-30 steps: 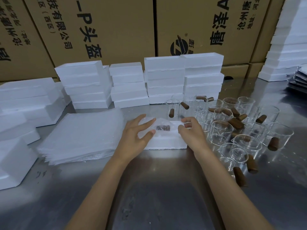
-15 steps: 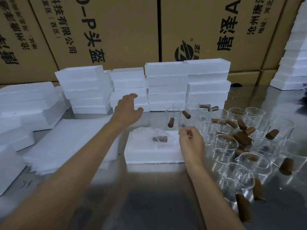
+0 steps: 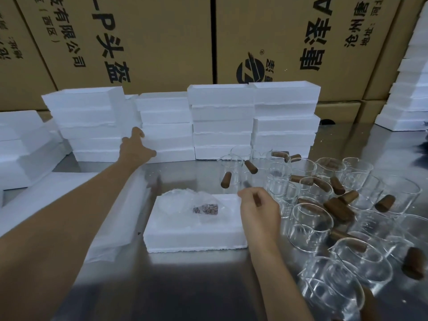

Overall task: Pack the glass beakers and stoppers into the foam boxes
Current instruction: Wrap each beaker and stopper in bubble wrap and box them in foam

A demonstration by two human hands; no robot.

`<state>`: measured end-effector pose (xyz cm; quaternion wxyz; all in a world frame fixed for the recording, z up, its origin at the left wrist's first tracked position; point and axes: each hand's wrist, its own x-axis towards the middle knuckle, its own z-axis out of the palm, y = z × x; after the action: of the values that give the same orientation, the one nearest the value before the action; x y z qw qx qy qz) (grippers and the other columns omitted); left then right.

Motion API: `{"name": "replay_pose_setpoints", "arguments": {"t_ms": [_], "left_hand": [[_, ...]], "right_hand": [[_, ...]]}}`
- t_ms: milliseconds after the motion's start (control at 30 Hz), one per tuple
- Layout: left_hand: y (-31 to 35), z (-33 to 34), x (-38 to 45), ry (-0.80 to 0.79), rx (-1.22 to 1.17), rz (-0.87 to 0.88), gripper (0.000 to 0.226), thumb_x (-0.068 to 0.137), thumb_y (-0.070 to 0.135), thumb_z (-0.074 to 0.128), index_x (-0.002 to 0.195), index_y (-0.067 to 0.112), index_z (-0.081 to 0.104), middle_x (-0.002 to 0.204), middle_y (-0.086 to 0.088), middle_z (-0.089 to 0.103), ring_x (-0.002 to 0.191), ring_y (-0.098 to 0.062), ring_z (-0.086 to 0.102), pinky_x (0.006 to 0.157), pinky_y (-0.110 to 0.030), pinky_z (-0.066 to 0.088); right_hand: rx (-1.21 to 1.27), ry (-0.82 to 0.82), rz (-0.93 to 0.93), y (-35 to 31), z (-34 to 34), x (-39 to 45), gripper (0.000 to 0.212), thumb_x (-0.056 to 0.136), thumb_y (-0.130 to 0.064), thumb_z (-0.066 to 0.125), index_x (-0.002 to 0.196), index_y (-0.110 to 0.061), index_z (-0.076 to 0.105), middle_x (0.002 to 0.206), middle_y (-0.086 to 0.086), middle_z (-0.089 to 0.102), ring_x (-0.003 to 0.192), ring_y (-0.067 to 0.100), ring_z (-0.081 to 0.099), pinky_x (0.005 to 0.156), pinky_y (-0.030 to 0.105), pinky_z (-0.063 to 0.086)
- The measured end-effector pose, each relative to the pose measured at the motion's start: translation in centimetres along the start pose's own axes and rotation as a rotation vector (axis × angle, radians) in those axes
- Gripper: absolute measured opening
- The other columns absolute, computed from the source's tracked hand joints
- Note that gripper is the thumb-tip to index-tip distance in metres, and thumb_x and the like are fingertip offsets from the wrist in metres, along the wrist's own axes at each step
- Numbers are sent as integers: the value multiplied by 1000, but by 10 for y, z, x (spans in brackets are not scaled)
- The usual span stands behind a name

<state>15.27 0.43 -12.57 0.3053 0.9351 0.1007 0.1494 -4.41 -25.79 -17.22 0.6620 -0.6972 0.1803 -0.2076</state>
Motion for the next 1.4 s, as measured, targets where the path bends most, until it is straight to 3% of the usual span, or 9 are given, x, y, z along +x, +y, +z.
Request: {"name": "replay_pose_setpoints", "arguments": {"t_ms": [133,233,400,500,700,933,1100,1200,1400], "left_hand": [[5,-7,4,-69,-177,-60,57,76,21,84,105,17,35,102,-16,50,82,-31,49,59,-34,42],[4,-13,4,-46,-283,-72,43,78,13,82,99,15,44,106,-12,50,77,-27,51,59,-32,47],[-3,-28,-4,-30,-421,-83,27,79,6,79,80,20,56,98,-12,57,74,-23,54,63,-29,50],[-2,-41,-15,-15,-498,-71,25,78,3,79,87,17,60,98,-12,59,79,-26,54,68,-31,49],[6,-83,-56,28,-614,-45,28,78,4,78,79,24,58,105,-6,59,82,-23,54,61,-26,45],[7,-121,-152,-194,-688,57,23,79,19,80,96,26,66,104,-4,67,88,-21,63,71,-30,47],[24,-107,-211,-292,-711,134,21,80,23,80,95,29,67,113,2,64,91,-15,65,71,-27,47],[27,-92,-231,-308,-705,139,22,78,25,80,96,32,68,115,5,64,96,-13,65,72,-25,46],[19,-81,-242,-251,-690,108,21,78,24,80,92,34,68,112,17,61,71,6,63,67,-20,43]], "right_hand": [[1,-25,10,1,0,1,17,89,-24,57,78,-18,68,66,-35,61,74,9,60,67,28,42],[10,-23,16,1,0,0,16,89,-25,57,78,-19,67,71,-29,65,74,11,60,68,29,43],[10,-24,-6,0,0,0,17,90,-22,56,80,-17,68,110,-17,69,73,6,61,63,24,40],[3,-28,-9,1,-1,0,17,90,-21,55,80,-18,69,114,-15,69,79,8,63,66,25,42],[-18,-16,-2,-2,-1,-2,17,89,-21,55,79,-18,69,82,-19,66,84,14,63,68,29,46],[19,-19,-5,-9,-5,-11,19,91,-24,52,85,-20,70,86,-8,67,82,13,60,66,28,42],[170,39,-2,-31,-13,-23,29,95,-37,44,93,-22,69,99,-5,71,96,13,65,85,39,50],[305,45,15,-42,-21,-30,41,99,-49,38,94,-26,71,92,-13,75,87,3,67,76,32,47],[290,-93,-10,-49,-25,-35,32,87,-47,47,104,-31,69,107,-14,72,97,1,65,82,31,47]]}}
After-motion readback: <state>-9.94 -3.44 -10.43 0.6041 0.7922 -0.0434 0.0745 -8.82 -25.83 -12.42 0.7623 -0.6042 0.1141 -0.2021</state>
